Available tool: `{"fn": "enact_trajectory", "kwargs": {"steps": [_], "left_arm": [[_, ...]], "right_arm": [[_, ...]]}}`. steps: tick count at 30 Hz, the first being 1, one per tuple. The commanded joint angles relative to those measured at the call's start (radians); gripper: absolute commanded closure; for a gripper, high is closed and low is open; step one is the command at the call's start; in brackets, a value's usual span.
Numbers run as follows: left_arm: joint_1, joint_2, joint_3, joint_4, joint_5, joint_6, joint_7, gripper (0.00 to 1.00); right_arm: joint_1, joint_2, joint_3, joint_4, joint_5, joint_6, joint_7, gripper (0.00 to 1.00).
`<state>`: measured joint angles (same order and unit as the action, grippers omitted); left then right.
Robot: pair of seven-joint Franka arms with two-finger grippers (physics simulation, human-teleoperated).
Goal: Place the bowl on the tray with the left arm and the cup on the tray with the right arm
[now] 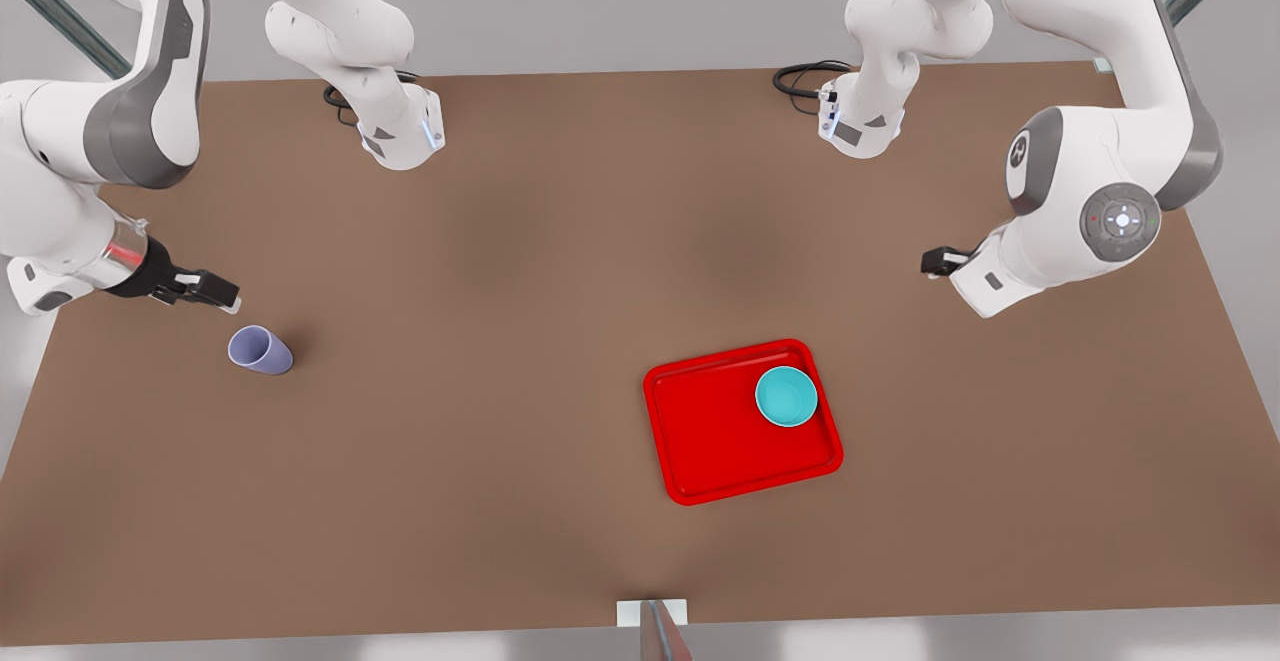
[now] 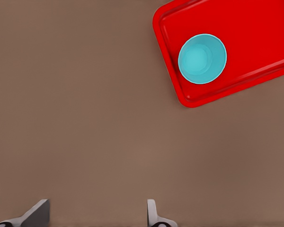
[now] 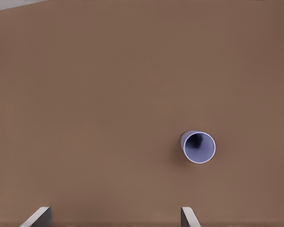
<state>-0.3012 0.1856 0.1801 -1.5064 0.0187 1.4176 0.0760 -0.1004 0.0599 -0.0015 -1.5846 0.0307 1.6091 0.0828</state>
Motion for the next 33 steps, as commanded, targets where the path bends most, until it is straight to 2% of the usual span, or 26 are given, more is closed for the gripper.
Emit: {"fn": "enact_trajectory", "kwargs": {"steps": [1, 5, 7, 8, 9, 13, 17, 21, 22, 25, 29, 33], "left_arm": [[-0.001, 0.0, -0.001, 0.0, 0.001, 0.001, 0.001, 0.0], [-0.01, 0.021, -0.019, 0.002, -0.037, 0.004, 0.008, 0.0], [-0.01, 0.031, -0.019, 0.003, -0.059, 0.004, 0.007, 0.0], [-0.01, 0.025, -0.019, 0.005, -0.06, 0.003, 0.008, 0.0], [-0.01, 0.029, -0.019, 0.003, -0.059, 0.003, 0.008, 0.0], [-0.01, 0.032, -0.019, 0.005, -0.059, 0.003, 0.008, 0.0], [-0.01, 0.031, -0.019, 0.005, -0.059, -0.002, 0.011, 0.0], [-0.01, 0.028, -0.019, 0.003, -0.057, -0.006, -0.001, 0.0], [-0.01, 0.028, -0.019, 0.003, -0.057, -0.006, 0.005, 0.0], [-0.01, 0.031, -0.019, 0.003, -0.057, -0.006, 0.001, 0.0], [-0.012, 0.034, -0.019, 0.003, -0.059, -0.008, -0.007, 0.0], [-0.01, 0.021, -0.018, 0.005, -0.14, -0.034, 0.008, 0.0]], "right_arm": [[-0.001, 0.0, 0.0, 0.0, 0.0, -0.002, 0.0, 0.0], [0.002, 0.03, 0.0, 0.003, 0.002, 0.0, 0.017, 0.0], [0.013, 0.253, 0.005, 0.101, 0.005, -0.049, 0.011, 0.0], [0.014, 0.308, 0.008, 0.184, 0.0, -0.069, 0.011, 0.0], [0.004, 0.324, 0.006, 0.169, 0.0, -0.055, -0.017, 0.0], [-0.001, 0.319, 0.002, -0.009, -0.051, 0.167, -0.02, 0.0], [-0.065, 0.261, -0.002, -0.097, -0.046, 0.187, -0.031, 0.0], [-0.125, 0.259, -0.003, -0.097, -0.043, 0.181, -0.08, 0.0], [-0.117, 0.23, -0.04, -0.13, -0.043, 0.196, -0.115, 0.0], [-0.139, 0.212, -0.041, -0.167, -0.041, 0.192, -0.156, 0.0], [-0.137, 0.186, -0.035, -0.339, -0.041, 0.308, -0.156, 0.0], [-0.142, 0.19, -0.051, -0.409, -0.041, 0.411, -0.158, 0.0]]}}
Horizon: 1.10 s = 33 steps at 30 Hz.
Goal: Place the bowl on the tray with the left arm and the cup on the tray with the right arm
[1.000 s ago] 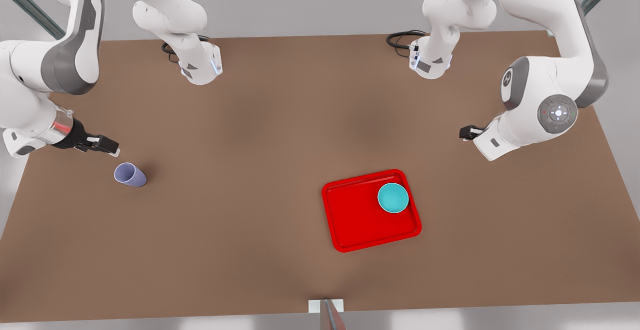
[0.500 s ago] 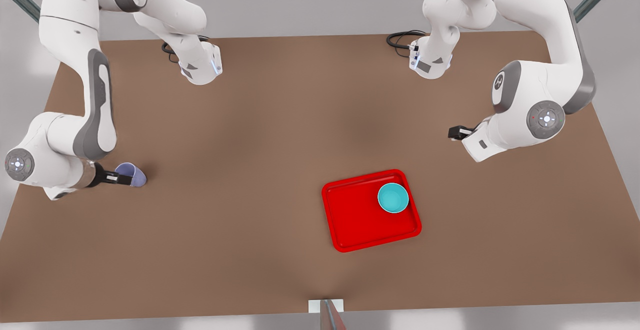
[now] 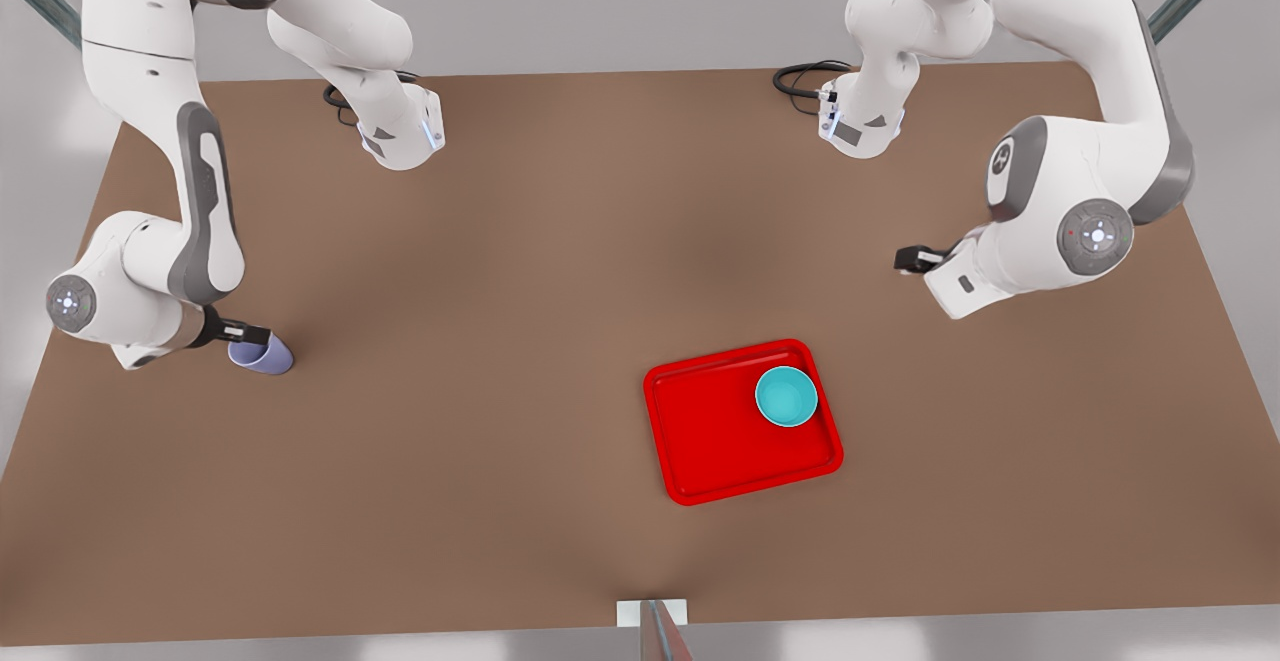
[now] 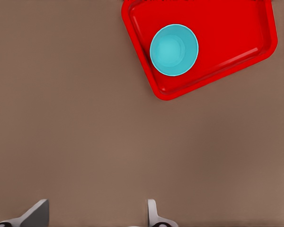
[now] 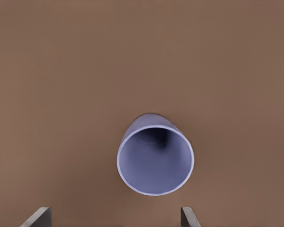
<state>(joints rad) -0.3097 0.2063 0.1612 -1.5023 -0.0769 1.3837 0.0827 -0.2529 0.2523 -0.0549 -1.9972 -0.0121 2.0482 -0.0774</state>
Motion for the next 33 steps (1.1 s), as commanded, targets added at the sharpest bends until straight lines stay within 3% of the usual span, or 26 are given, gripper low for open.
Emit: {"fn": "enact_trajectory", "kwargs": {"steps": [1, 10, 20, 21, 22, 24, 25, 33], "left_arm": [[-0.002, -0.001, 0.0, 0.001, -0.056, 0.0, -0.001, 0.0], [-0.003, 0.01, -0.003, -0.001, -0.095, 0.0, 0.003, 0.0], [-0.006, 0.022, -0.02, 0.001, -0.096, -0.052, 0.003, 0.0], [-0.006, 0.022, -0.031, -0.001, -0.092, -0.048, 0.005, 0.0], [-0.006, 0.028, -0.032, 0.001, -0.093, -0.046, -0.007, 0.0], [-0.006, 0.038, -0.032, 0.01, -0.096, -0.045, -0.011, 0.0], [-0.006, 0.041, -0.031, 0.011, -0.09, -0.046, 0.0, 0.0], [0.001, 0.038, -0.017, 0.025, -0.096, -0.058, -0.001, 0.0]], "right_arm": [[0.0, 0.001, 0.0, -0.002, 0.0, 0.006, -0.001, 0.0], [-0.017, 0.013, -0.056, -0.071, 0.001, 0.135, -0.082, 0.0], [-0.046, 0.094, -0.049, -0.106, 0.001, 0.29, -0.087, 0.0], [-0.046, 0.094, -0.049, -0.11, 0.001, 0.3, -0.087, 0.04], [-0.045, 0.094, -0.045, -0.111, 0.001, 0.291, -0.087, 0.44], [-0.045, 0.093, -0.026, -0.111, 0.001, 0.271, -0.085, 0.73], [-0.046, 0.094, -0.025, -0.107, 0.001, 0.259, -0.085, 0.79], [-0.06, 0.093, -0.025, -0.101, 0.001, 0.254, -0.087, 0.79]]}}
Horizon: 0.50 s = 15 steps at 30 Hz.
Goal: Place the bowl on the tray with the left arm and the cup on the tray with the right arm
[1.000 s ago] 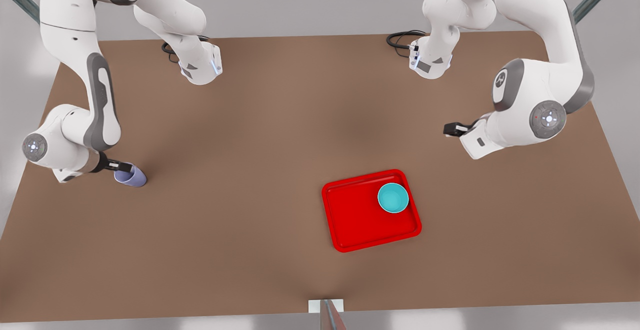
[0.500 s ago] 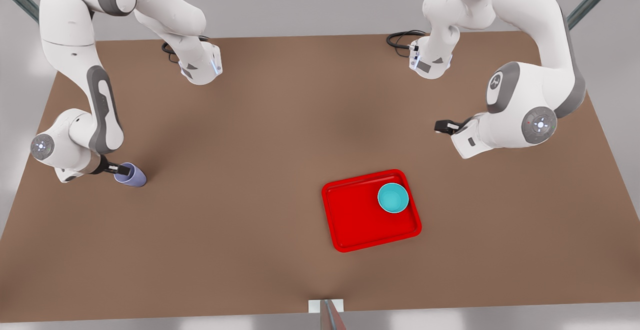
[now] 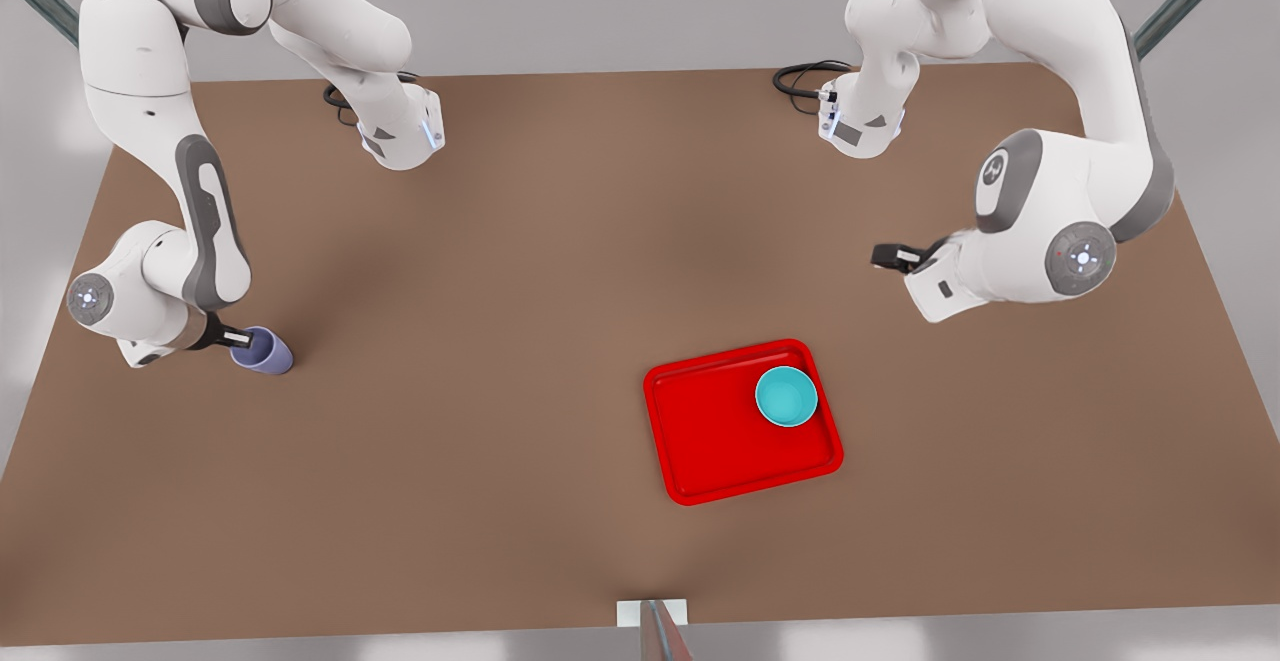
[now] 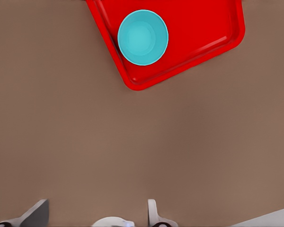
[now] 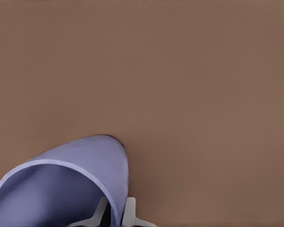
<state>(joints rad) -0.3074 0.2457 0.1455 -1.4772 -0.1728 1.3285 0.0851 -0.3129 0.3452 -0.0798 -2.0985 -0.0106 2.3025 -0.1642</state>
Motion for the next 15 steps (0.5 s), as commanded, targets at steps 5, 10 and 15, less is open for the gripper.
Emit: {"fn": "enact_trajectory", "kwargs": {"steps": [5, 10, 15], "left_arm": [[0.004, 0.029, -0.001, 0.0, -0.008, 0.011, -0.008, 0.0], [0.004, 0.043, -0.003, 0.038, 0.004, 0.017, -0.013, 0.0], [-0.009, 0.024, -0.012, 0.129, 0.101, 0.163, -0.018, 0.0]], "right_arm": [[-0.003, 0.006, 0.0, 0.009, 0.0, 0.006, 0.0, 0.79], [-0.003, 0.003, 0.015, 0.069, 0.0, -0.074, 0.003, 0.79], [0.003, -0.012, 0.081, 0.115, 0.006, -0.087, 0.015, 0.79]]}}
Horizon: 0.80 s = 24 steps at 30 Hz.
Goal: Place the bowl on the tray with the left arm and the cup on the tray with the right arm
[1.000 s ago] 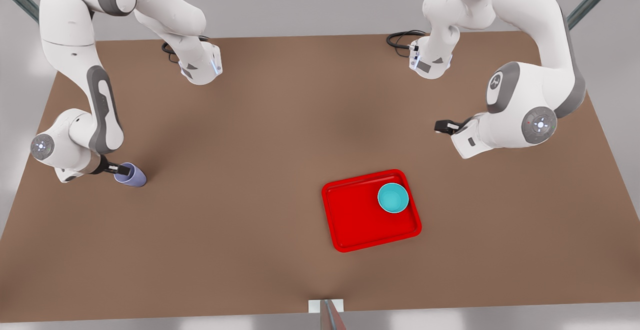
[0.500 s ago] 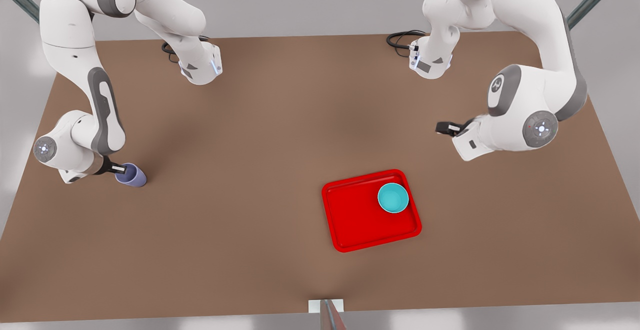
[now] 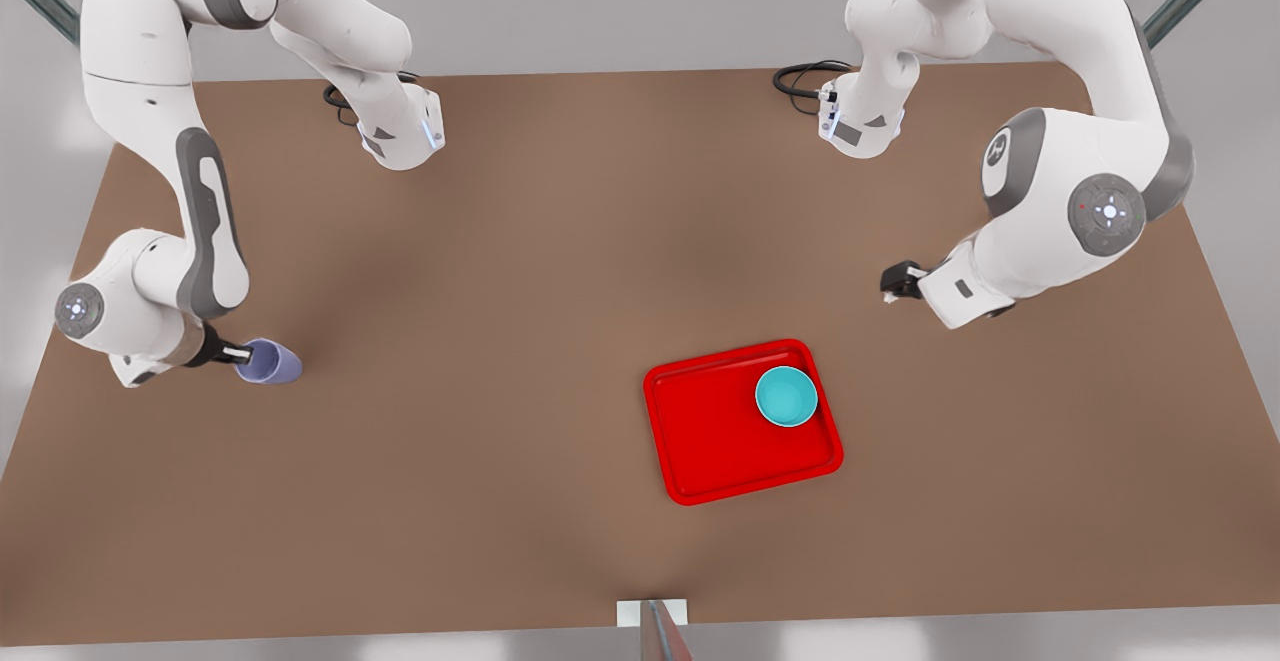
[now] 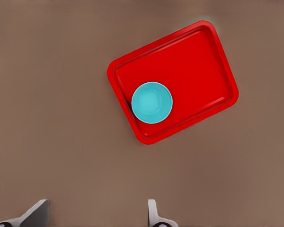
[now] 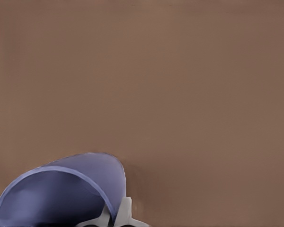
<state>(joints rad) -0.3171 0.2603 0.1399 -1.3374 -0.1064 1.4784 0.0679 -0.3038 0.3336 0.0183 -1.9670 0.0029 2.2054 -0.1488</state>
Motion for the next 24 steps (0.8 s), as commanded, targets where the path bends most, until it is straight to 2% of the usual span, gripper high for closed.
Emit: {"fn": "enact_trajectory", "kwargs": {"steps": [1, 2, 4, 10, 15, 17, 21, 22, 24], "left_arm": [[0.001, -0.009, 0.001, 0.001, 0.042, -0.003, 0.006, 0.0], [0.001, -0.052, 0.0, -0.043, 0.086, 0.006, 0.018, 0.0], [0.001, -0.18, -0.003, -0.218, 0.097, 0.141, 0.021, 0.0], [0.001, -0.185, -0.003, -0.229, 0.12, 0.126, 0.059, 0.0], [0.001, -0.182, -0.006, -0.229, 0.12, 0.103, 0.058, 0.0], [0.001, -0.181, -0.006, -0.23, 0.122, 0.103, 0.058, 0.0], [0.001, -0.182, -0.006, -0.243, 0.122, 0.103, 0.058, 0.0], [0.001, -0.182, -0.006, -0.243, 0.122, 0.105, 0.058, 0.0], [0.001, -0.181, -0.006, -0.243, 0.122, 0.106, 0.058, 0.0]], "right_arm": [[-0.001, 0.001, 0.002, 0.01, -0.006, -0.012, 0.005, 0.79], [-0.001, 0.002, 0.023, 0.02, 0.023, -0.024, 0.005, 0.79], [0.006, 0.007, 0.063, 0.057, 0.029, -0.045, 0.006, 0.79], [0.192, 0.016, 0.065, 0.212, 0.031, -0.183, 0.136, 0.79], [0.362, 0.094, 0.065, 0.395, 0.034, -0.297, 0.299, 0.79], [0.416, 0.176, 0.121, 0.557, 0.032, -0.363, 0.468, 0.79], [0.543, 0.312, 0.12, 0.732, 0.032, -0.36, 0.474, 0.79], [0.594, 0.395, 0.121, 0.847, 0.029, -0.36, 0.477, 0.79], [0.637, 0.465, 0.121, 0.925, 0.028, -0.349, 0.473, 0.79]]}}
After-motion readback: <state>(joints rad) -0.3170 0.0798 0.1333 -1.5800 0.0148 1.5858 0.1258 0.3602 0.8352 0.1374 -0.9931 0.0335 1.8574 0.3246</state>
